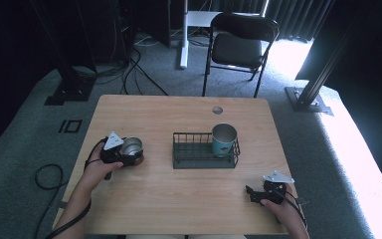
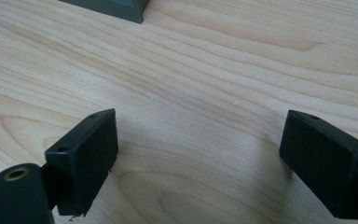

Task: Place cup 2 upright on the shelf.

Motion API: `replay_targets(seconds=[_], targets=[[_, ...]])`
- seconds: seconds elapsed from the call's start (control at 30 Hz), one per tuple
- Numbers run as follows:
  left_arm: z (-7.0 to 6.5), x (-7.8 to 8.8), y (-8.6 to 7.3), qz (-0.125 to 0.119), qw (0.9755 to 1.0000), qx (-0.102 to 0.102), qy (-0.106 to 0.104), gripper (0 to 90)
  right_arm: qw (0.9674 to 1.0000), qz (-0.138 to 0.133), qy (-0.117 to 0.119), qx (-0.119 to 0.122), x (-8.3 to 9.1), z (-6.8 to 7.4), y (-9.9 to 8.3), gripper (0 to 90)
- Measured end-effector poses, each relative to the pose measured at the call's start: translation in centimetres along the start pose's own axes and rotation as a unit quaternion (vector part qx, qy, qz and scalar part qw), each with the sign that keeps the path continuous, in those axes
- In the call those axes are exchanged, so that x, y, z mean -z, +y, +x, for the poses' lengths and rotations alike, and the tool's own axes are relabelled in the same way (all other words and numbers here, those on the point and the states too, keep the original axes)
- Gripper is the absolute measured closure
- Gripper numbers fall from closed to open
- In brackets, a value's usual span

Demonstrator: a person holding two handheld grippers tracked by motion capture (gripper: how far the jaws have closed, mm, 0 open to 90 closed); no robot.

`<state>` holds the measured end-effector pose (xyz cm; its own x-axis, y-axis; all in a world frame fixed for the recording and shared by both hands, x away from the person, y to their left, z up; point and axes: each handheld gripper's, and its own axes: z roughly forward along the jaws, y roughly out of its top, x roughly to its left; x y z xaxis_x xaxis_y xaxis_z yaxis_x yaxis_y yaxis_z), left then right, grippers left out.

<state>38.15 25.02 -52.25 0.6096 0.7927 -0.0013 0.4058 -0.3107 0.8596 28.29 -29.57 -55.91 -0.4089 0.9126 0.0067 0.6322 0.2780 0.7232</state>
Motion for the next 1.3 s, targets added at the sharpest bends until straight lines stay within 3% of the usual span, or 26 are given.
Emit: replay_targets(seconds=[0.17, 0.3, 0.57, 0.8, 0.9, 1.3], targets=[[0.0, 0.1, 0.3, -0.02, 0.9997, 0.012, -0.004, 13.9, 1.0, 0.0, 0.0, 0.0, 0.0, 0.0, 0.0, 11.0], [-0.4, 0.2, 0.6, -0.012, 0.9999, 0.002, -0.011, 14.0, 1.0, 0.0, 0.0, 0.0, 0.0, 0.0, 0.0, 11.0], [-0.9, 0.5, 1.7, -0.025, 0.9994, -0.009, -0.02, 14.0, 1.0, 0.0, 0.0, 0.0, 0.0, 0.0, 0.0, 11.0], [-1.5, 1.1, 3.1, -0.038, 0.9986, -0.019, -0.031, 14.0, 1.0, 0.0, 0.0, 0.0, 0.0, 0.0, 0.0, 11.0], [-1.9, 1.4, 4.6, -0.048, 0.9977, -0.029, -0.038, 14.0, 1.0, 0.0, 0.0, 0.0, 0.0, 0.0, 0.0, 11.0], [-3.1, 1.6, 7.7, -0.059, 0.995, -0.053, -0.061, 13.9, 1.0, 0.0, 0.0, 0.0, 0.0, 0.0, 0.0, 11.0]])
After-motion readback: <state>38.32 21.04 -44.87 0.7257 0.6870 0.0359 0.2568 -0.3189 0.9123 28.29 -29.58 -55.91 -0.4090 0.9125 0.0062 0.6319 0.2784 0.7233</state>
